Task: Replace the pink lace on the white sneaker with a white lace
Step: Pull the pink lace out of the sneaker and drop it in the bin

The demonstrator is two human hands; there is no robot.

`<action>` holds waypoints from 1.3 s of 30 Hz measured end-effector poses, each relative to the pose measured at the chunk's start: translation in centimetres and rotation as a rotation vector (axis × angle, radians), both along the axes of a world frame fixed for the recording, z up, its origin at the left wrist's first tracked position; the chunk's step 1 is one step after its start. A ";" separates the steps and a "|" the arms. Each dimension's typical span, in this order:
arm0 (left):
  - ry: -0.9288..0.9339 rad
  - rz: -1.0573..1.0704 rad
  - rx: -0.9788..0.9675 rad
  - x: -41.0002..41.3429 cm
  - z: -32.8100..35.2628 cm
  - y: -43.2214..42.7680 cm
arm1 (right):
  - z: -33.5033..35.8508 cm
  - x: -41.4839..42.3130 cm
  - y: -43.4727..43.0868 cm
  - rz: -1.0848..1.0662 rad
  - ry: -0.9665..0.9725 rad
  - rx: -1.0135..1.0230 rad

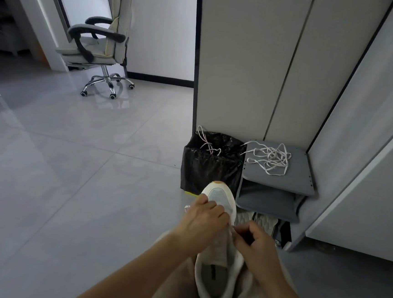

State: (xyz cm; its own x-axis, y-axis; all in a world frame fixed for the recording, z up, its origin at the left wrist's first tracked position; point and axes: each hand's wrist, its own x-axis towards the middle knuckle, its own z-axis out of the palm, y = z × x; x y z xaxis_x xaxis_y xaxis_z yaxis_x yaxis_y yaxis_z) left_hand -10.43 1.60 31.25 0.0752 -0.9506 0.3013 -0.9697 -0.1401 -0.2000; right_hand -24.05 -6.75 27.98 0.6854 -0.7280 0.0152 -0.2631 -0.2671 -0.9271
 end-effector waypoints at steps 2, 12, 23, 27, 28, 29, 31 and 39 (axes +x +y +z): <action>0.012 -0.076 -0.098 0.5 0.0 1.2 | 0.0 -0.1 -0.1 -0.005 0.029 -0.010; 0.511 0.652 -0.286 8.5 -1.3 10.2 | 0.0 -0.1 0.1 0.015 -0.032 -0.113; 0.126 0.159 -0.025 -2.3 -1.1 0.0 | -0.2 -0.4 0.1 0.016 -0.047 -0.088; 0.016 0.121 -0.138 0.5 0.2 2.2 | -0.2 -0.4 0.0 0.001 -0.023 -0.088; -0.024 0.158 -0.180 1.9 0.4 3.4 | -0.2 -0.4 -0.1 -0.003 -0.018 -0.095; -0.030 0.208 -0.211 3.3 0.7 4.7 | -0.2 -0.3 -0.1 -0.001 -0.023 -0.093; 0.039 0.293 -0.234 5.1 0.5 6.9 | -0.3 -0.2 0.1 0.029 -0.017 -0.097; 0.258 0.264 -0.260 -0.3 -1.5 3.4 | -0.4 -0.1 0.3 0.061 -0.050 -0.141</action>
State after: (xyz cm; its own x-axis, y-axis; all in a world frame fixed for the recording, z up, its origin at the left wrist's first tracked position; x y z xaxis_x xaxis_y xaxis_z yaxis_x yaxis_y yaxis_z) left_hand -10.76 4.98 29.76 0.4090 -0.7842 0.4667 -0.9075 -0.4030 0.1180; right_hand -24.16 -6.44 27.60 0.7245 -0.6729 0.1496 -0.1969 -0.4100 -0.8906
